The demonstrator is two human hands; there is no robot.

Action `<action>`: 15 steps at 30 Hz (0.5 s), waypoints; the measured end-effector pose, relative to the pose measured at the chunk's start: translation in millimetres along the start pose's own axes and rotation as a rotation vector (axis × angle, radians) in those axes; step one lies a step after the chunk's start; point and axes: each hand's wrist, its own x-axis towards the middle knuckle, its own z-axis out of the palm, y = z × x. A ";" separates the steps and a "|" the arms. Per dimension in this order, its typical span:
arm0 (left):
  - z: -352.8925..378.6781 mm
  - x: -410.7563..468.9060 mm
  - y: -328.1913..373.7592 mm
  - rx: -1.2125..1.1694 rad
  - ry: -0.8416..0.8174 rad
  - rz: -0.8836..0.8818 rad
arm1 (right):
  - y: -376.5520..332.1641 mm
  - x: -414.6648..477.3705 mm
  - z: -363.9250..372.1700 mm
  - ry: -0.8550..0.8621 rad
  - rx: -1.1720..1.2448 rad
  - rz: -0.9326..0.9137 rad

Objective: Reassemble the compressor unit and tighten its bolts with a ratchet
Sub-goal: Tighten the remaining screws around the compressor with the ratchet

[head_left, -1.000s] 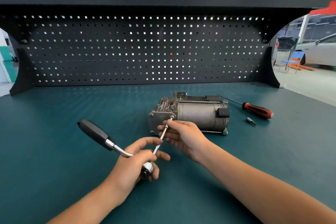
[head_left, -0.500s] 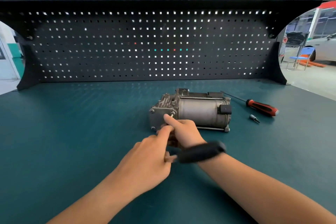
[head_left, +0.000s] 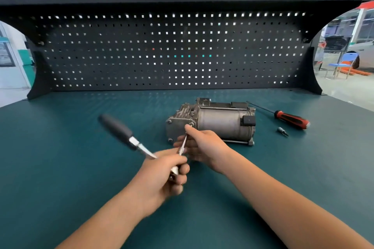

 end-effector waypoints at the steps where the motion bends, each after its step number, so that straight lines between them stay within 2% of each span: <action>1: -2.2 1.0 1.6 0.367 0.032 0.109 | 1.0 -1.5 -0.1 0.044 -0.049 -0.023; 3: -5.6 4.3 3.3 1.113 0.099 0.312 | 2.6 -3.3 -0.2 0.118 -0.058 -0.084; 4: -3.4 3.6 4.4 1.377 0.147 0.387 | 2.3 -3.5 -0.3 0.140 -0.049 -0.110; 7: 8.9 6.5 -4.2 1.781 0.294 0.533 | 2.0 -4.2 1.8 0.157 -0.131 -0.129; 9: 9.3 9.6 -8.0 1.827 0.315 0.528 | 1.9 -2.5 2.2 0.140 -0.098 -0.093; 10: 5.5 11.2 -9.0 1.761 0.312 0.508 | 1.6 -2.4 2.5 0.125 -0.063 -0.065; 11: 1.2 11.2 -10.4 1.583 0.275 0.490 | 1.4 -2.0 2.5 0.105 -0.026 -0.040; 12: -1.8 8.2 -12.1 1.298 0.182 0.455 | 0.7 -2.6 2.6 0.086 0.005 -0.021; 13: -1.7 2.9 -12.1 0.929 0.072 0.363 | 0.3 -2.1 2.4 0.071 0.031 -0.010; 15: 1.7 -0.3 -10.9 0.051 -0.028 0.100 | -0.6 -0.9 2.0 0.054 0.073 0.005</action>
